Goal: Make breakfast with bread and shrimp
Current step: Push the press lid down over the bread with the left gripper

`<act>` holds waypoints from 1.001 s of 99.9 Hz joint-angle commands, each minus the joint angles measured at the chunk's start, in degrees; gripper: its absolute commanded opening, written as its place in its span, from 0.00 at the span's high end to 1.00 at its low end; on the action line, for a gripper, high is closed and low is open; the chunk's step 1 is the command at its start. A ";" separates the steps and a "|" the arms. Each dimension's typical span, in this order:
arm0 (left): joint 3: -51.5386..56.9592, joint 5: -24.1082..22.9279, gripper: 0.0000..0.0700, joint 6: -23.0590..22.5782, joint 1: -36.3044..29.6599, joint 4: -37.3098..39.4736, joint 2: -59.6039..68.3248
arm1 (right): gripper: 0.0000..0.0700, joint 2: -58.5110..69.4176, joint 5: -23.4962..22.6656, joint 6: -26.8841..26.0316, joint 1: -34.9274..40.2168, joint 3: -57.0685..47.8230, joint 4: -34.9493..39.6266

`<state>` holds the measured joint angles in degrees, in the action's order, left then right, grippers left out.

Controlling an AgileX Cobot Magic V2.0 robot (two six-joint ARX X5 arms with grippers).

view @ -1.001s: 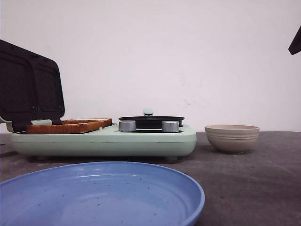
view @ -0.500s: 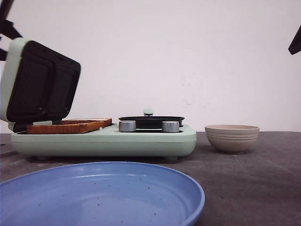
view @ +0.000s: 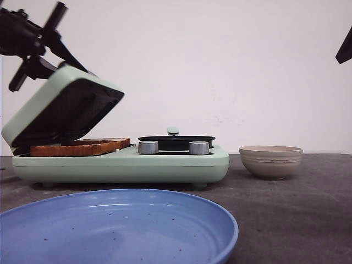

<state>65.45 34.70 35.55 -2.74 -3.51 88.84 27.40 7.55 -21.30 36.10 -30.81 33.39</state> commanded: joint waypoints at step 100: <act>-0.46 -33.51 0.98 -26.60 -16.04 -12.13 1.75 | 0.55 0.20 0.02 -0.96 0.52 -0.13 -0.31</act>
<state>65.52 3.29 14.96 -19.18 -12.34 89.65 27.40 7.55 -21.45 36.10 -30.81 33.47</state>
